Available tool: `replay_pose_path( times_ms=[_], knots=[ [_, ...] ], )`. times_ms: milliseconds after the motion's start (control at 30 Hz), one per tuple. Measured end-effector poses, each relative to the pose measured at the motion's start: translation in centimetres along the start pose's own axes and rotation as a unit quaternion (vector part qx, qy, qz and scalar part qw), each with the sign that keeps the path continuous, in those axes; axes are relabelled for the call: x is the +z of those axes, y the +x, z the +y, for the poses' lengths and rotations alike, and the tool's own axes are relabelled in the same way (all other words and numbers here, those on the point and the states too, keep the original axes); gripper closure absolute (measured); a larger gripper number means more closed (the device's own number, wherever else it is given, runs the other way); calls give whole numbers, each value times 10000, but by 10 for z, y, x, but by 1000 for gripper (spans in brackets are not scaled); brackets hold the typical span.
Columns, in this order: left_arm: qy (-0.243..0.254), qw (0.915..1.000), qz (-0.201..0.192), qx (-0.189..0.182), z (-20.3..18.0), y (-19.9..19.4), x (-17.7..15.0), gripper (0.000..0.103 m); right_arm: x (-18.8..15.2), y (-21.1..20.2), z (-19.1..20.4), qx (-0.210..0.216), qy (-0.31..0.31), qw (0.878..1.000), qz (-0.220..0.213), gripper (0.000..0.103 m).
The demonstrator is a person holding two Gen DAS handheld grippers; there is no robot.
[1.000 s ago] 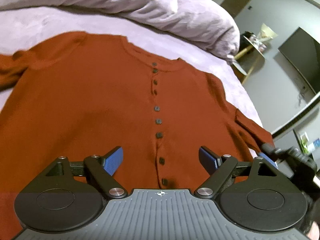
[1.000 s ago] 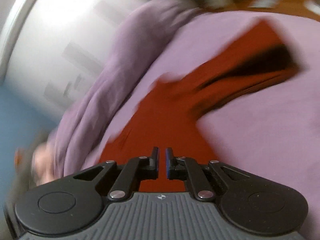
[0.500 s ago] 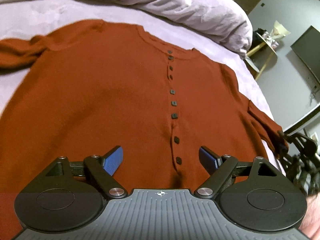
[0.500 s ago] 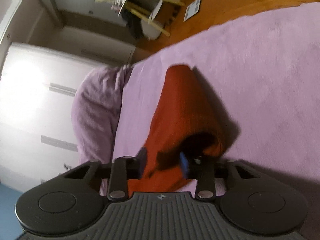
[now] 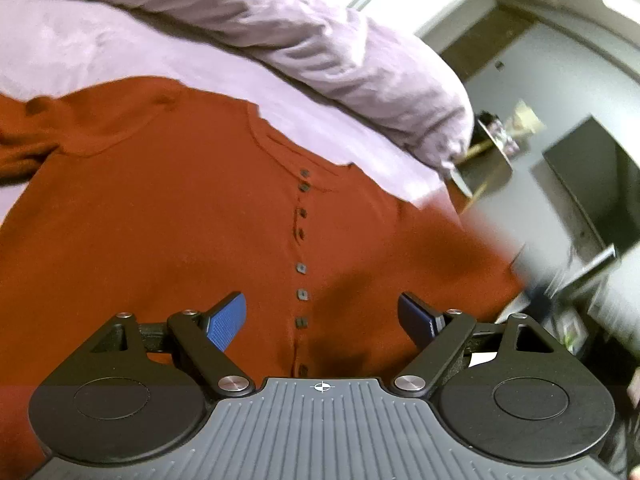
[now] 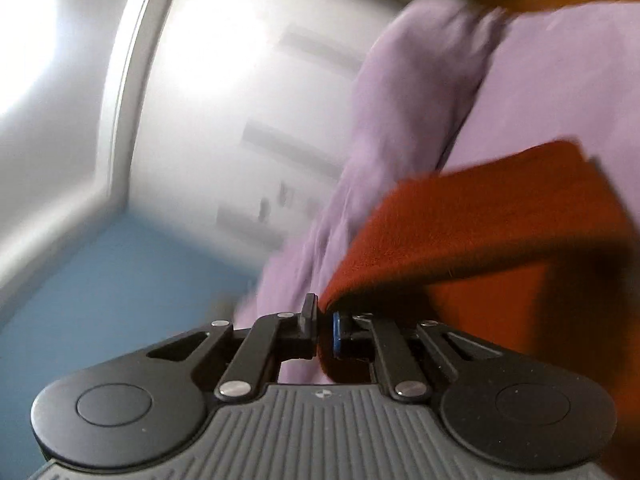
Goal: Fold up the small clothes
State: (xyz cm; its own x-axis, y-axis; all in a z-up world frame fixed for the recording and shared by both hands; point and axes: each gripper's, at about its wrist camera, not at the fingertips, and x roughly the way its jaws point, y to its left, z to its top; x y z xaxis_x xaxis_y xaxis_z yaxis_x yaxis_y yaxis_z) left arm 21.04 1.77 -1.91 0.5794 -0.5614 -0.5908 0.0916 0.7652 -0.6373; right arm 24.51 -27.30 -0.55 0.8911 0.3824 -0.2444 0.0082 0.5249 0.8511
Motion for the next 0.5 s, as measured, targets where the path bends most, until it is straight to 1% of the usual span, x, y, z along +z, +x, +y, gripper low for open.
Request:
replay_pose_path(
  times_ms=[33, 67, 100, 133, 167, 200, 233, 267, 300, 333, 400, 433, 467, 500],
  knots=[
    [-41, 10000, 31, -36, 3, 4, 3, 16, -11, 6, -5, -260, -108, 9994, 200, 93],
    [-62, 9999, 82, -11, 6, 9, 5, 16, -20, 9, -12, -502, -139, 9982, 311, 91],
    [-54, 9998, 167, 44, 9, 13, 6, 17, -27, 11, -21, -730, -76, 9966, 377, 91],
    [-49, 9996, 266, 88, 12, 17, 6, 21, -33, 8, -31, -884, 45, 9953, 396, 91],
    [-81, 9992, 380, 87, 15, 19, 6, 22, -37, 5, -42, -1001, 234, 9939, 399, 91],
    [-154, 9988, 462, 56, 18, 19, 5, 25, -40, 0, -52, -1074, 429, 9926, 378, 91],
    [-214, 9986, 478, 53, 21, 16, 3, 26, -43, -4, -59, -1100, 564, 9917, 358, 91],
    [-248, 9987, 439, 79, 24, 12, 0, 26, -45, -9, -65, -1138, 655, 9907, 368, 91],
    [-262, 9987, 383, 191, 27, 5, -4, 25, -46, -13, -69, -1214, 666, 9896, 382, 91],
    [-272, 9987, 327, 297, 31, -1, -8, 25, -49, -18, -70, -1274, 632, 9891, 383, 91],
    [-383, 9979, 241, 464, 40, -16, -20, 25, -52, -25, -73, -1359, 518, 9884, 440, 87],
    [-498, 9973, 249, 482, 45, -19, -24, 25, -53, -25, -75, -1416, 446, 9879, 450, 85],
    [-630, 9964, 325, 454, 49, -20, -28, 25, -55, -34, -74, -1456, 378, 9876, 458, 84],
    [-787, 9952, 436, 381, 54, -18, -30, 25, -60, -51, -71, -1503, 296, 9871, 476, 84]
  ],
)
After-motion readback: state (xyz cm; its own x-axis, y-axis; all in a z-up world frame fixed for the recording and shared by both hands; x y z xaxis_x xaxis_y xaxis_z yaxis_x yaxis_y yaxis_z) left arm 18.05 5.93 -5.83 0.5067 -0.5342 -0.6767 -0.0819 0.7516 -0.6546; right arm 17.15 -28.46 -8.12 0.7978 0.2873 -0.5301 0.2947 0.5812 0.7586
